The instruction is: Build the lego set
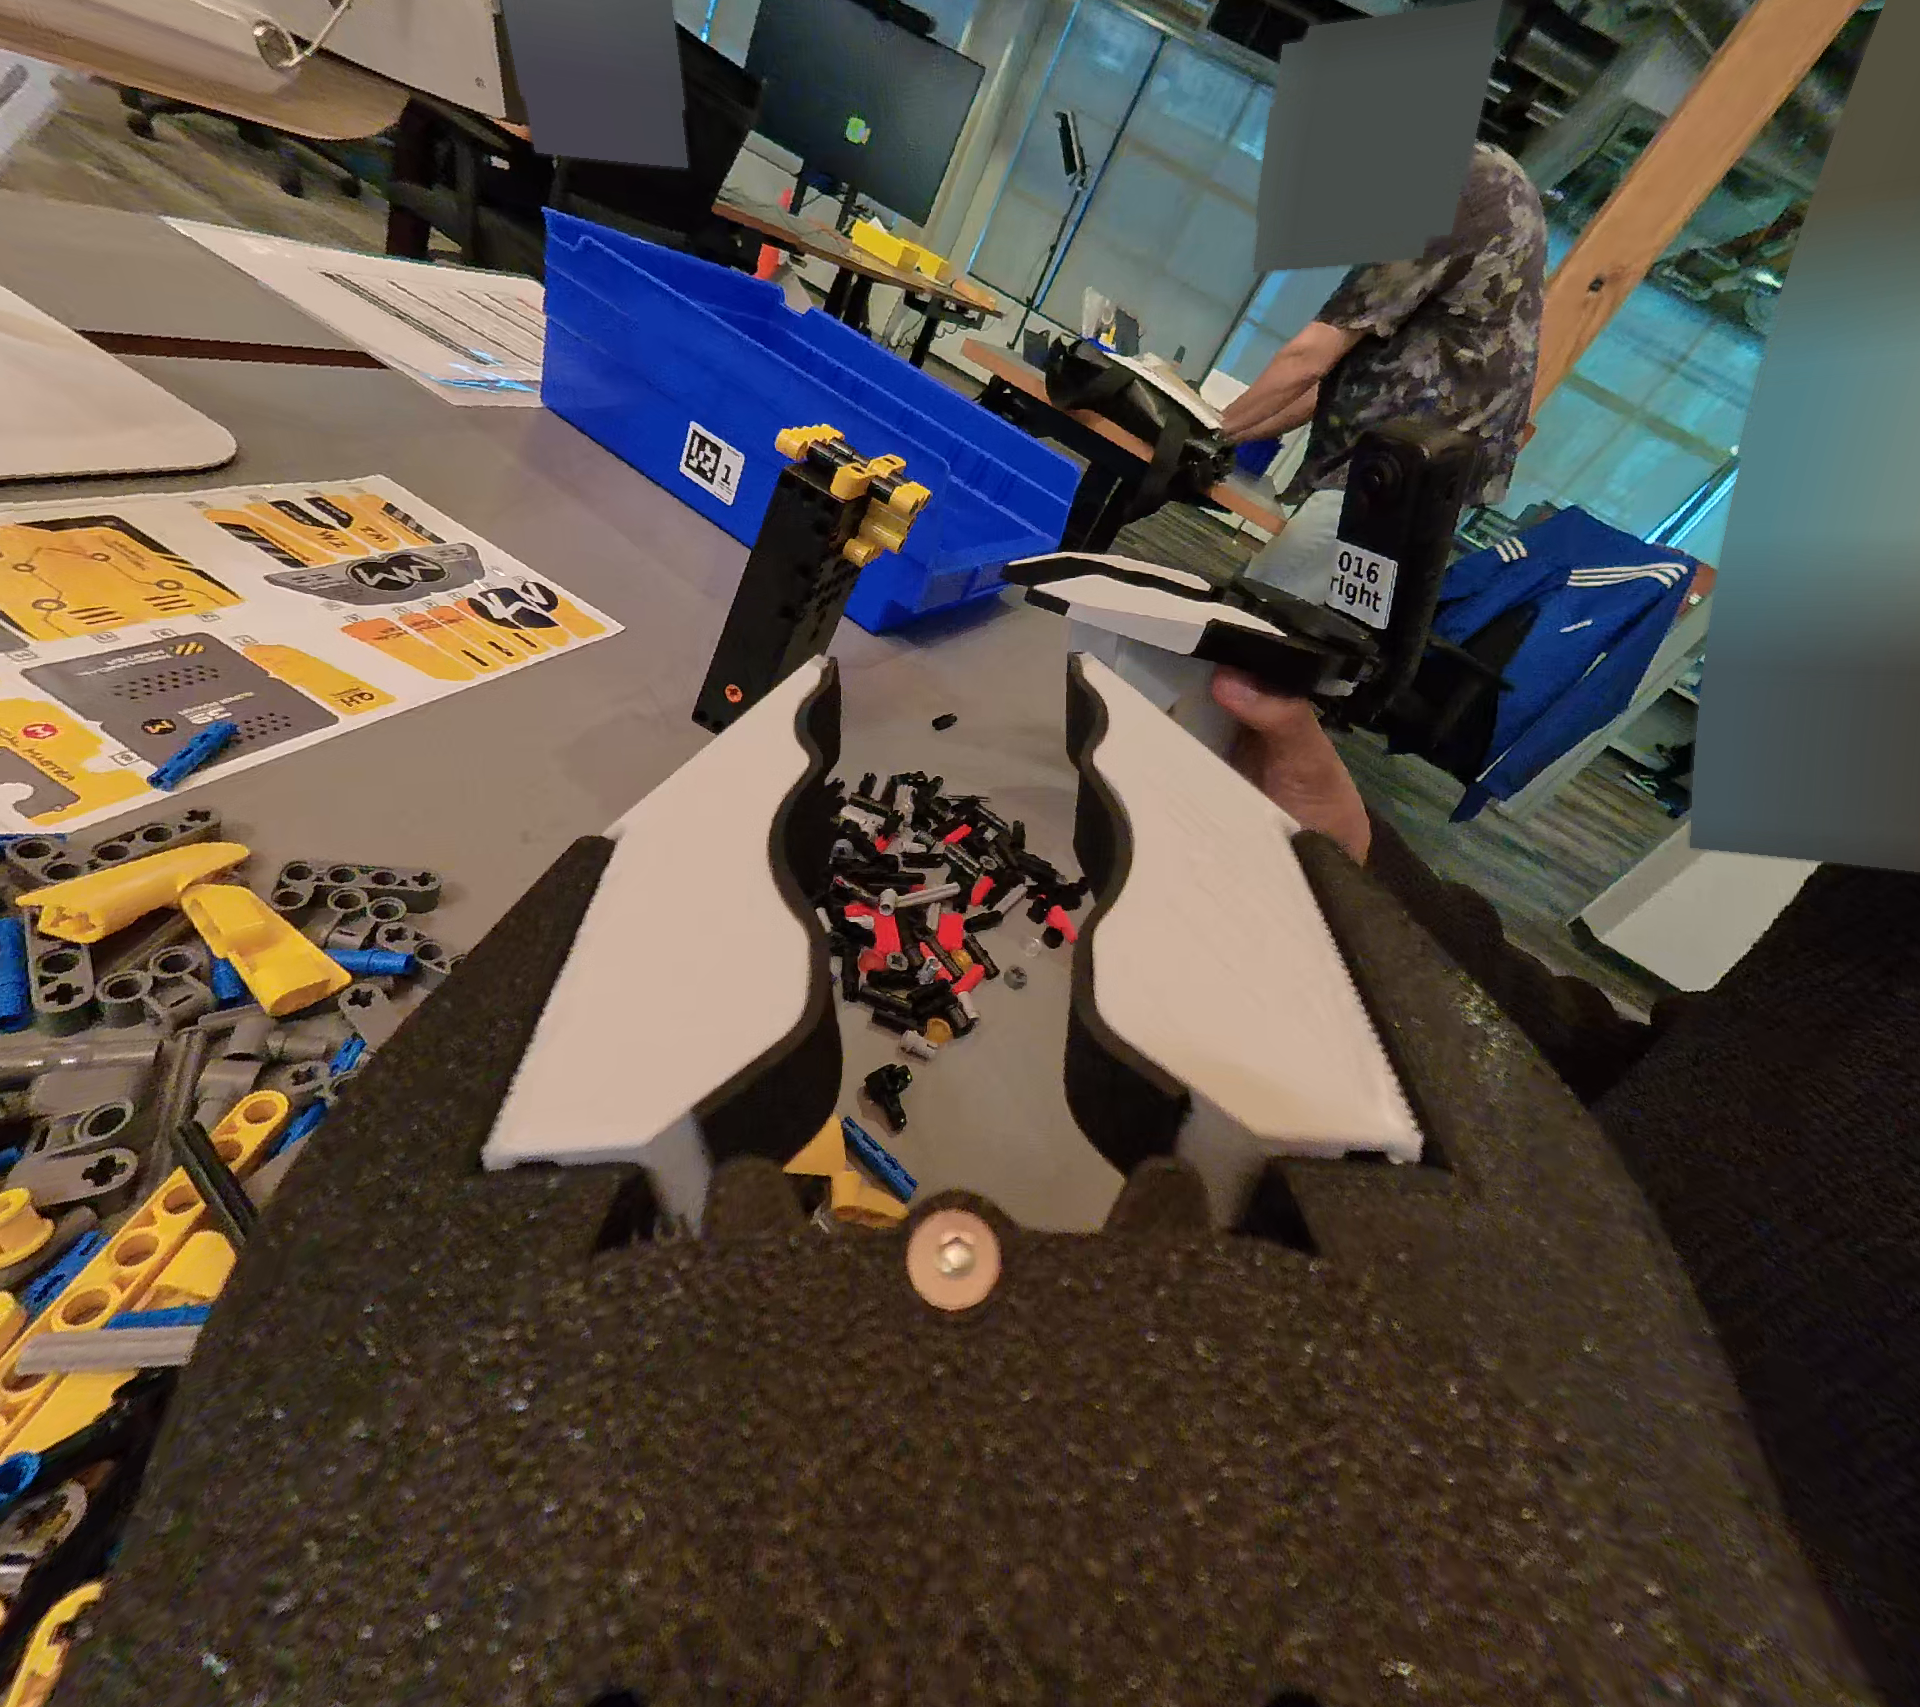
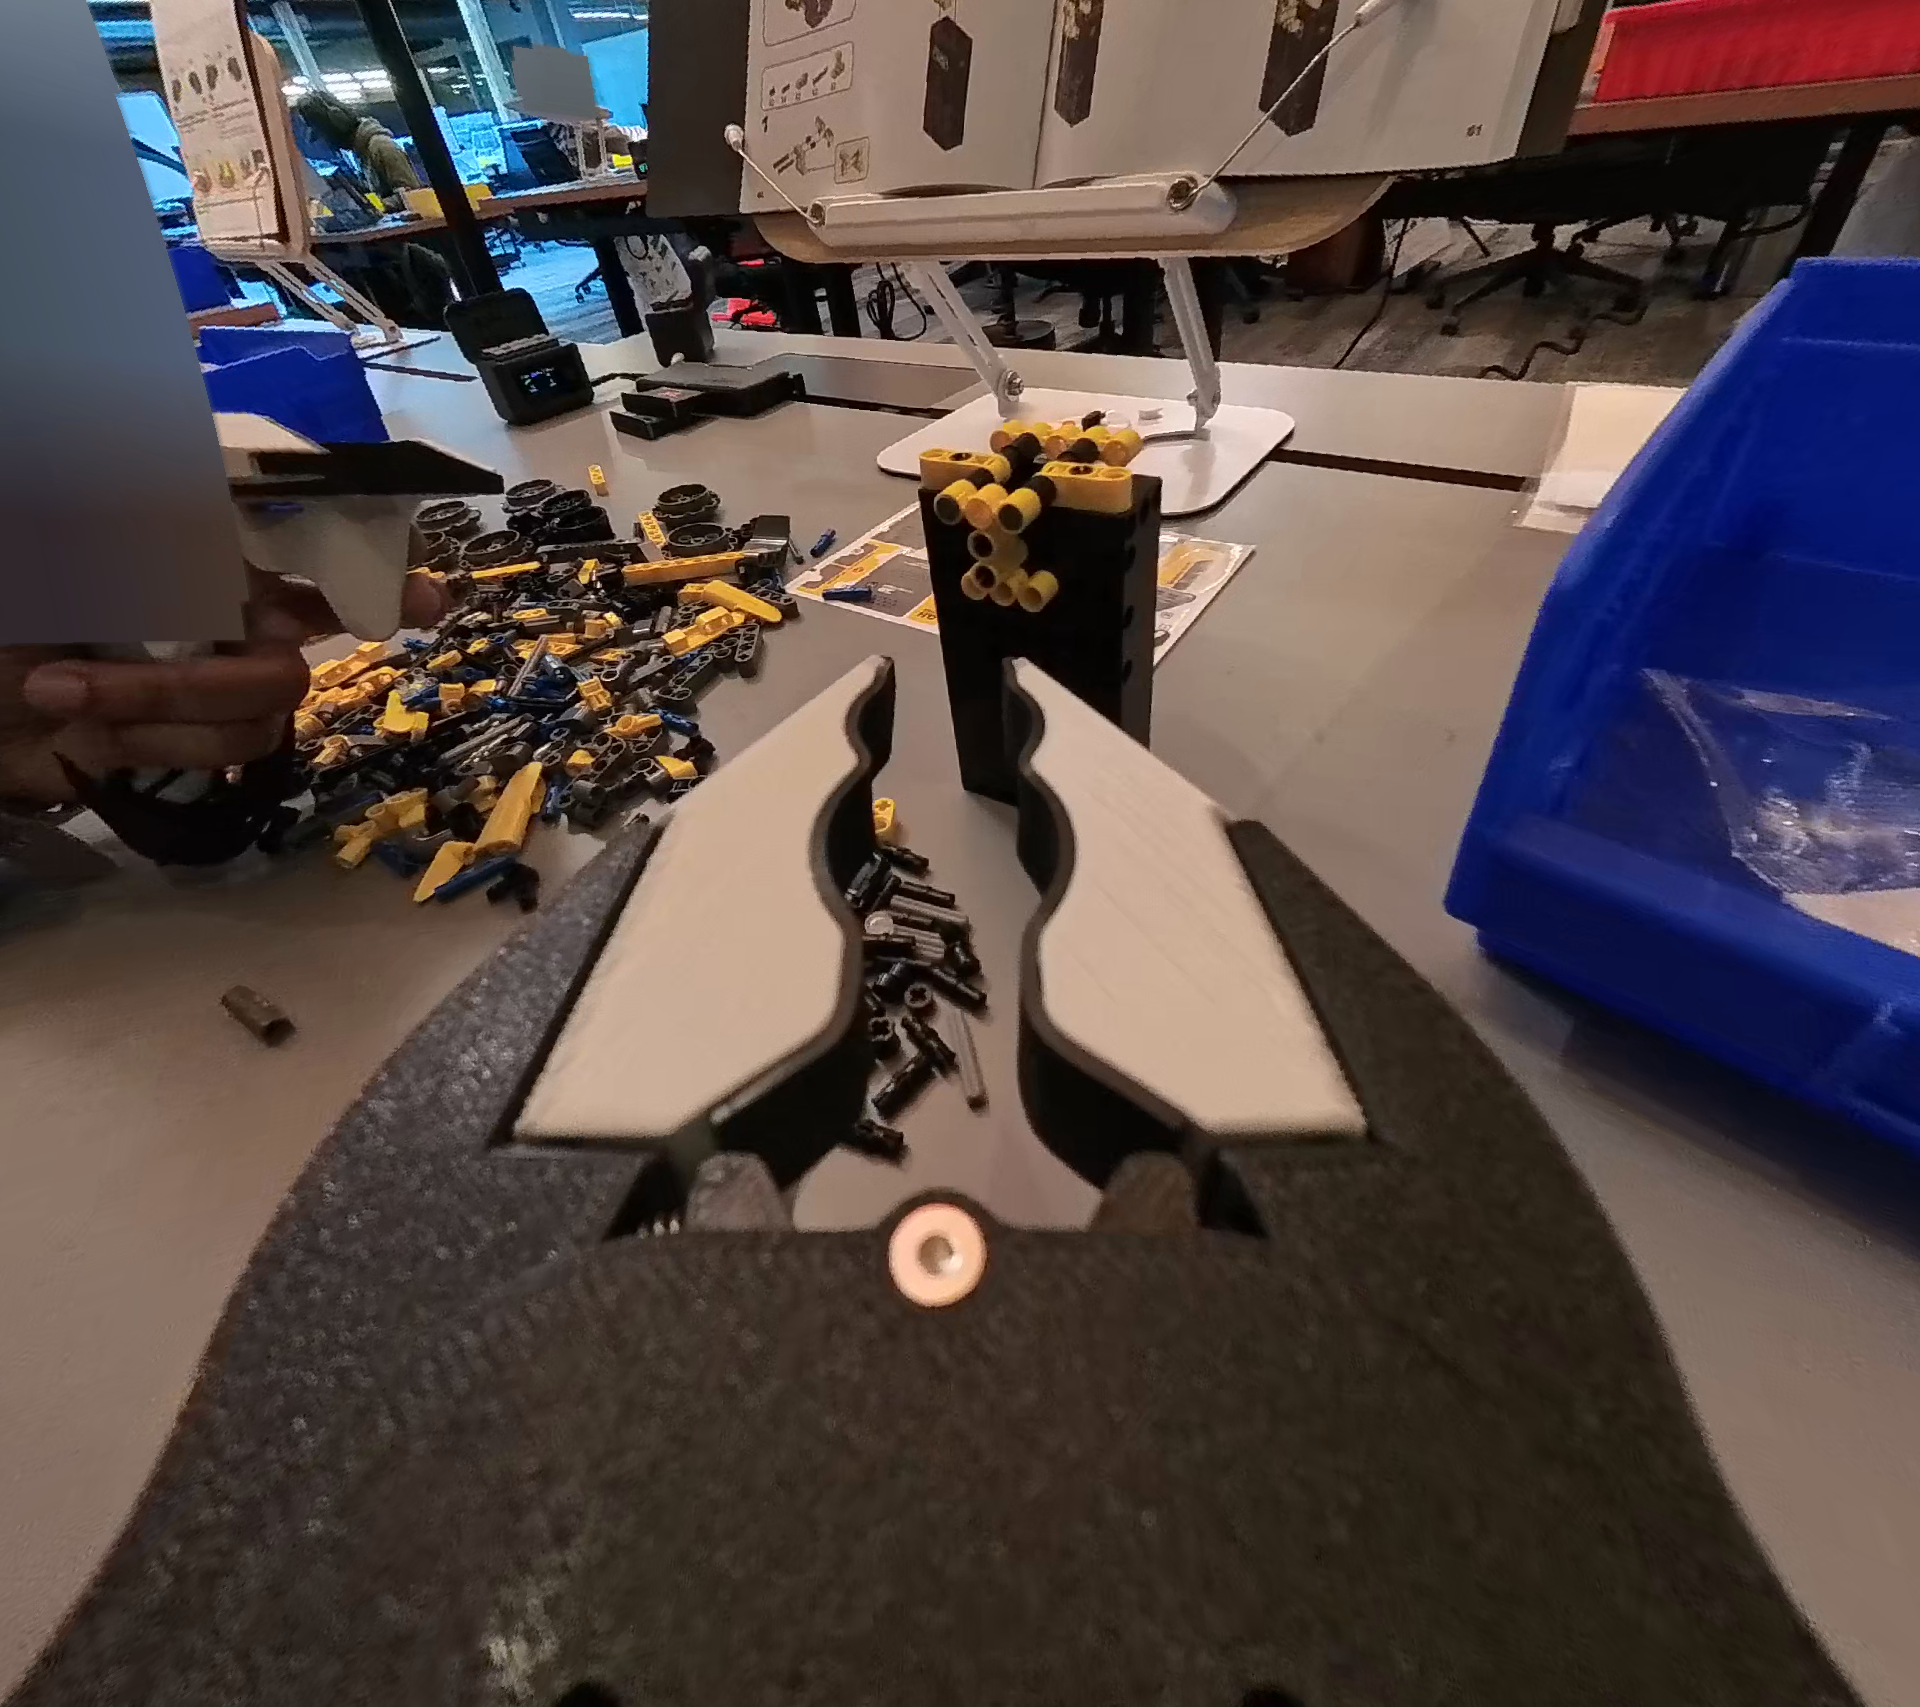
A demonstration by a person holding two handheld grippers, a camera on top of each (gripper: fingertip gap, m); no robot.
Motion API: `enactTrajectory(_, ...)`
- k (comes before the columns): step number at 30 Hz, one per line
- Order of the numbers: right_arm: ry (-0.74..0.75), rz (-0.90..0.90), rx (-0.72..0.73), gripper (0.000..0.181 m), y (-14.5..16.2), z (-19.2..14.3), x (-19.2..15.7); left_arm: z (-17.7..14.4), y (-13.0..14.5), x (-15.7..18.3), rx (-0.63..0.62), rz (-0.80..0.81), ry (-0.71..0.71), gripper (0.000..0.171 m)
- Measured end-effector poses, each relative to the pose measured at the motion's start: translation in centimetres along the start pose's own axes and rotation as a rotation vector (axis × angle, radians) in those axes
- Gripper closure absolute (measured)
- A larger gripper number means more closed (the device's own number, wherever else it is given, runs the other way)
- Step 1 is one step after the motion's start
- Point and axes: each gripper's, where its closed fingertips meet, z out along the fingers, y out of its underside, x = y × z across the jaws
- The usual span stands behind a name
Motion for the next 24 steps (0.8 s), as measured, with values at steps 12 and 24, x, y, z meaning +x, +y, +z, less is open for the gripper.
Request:
enactTrajectory(12,-0.039,0.059,-0.028,0.161,0.5,0.1,-0.3,0.6,1.4,-0.6,-0.065,0.06,-0.065,0.128)
enactTrajectory(24,-0.041,0.059,-0.026,0.161,0.4,0.0,-0.3,0.7,1.4,-0.4,-0.062,0.098,-0.075,0.128)
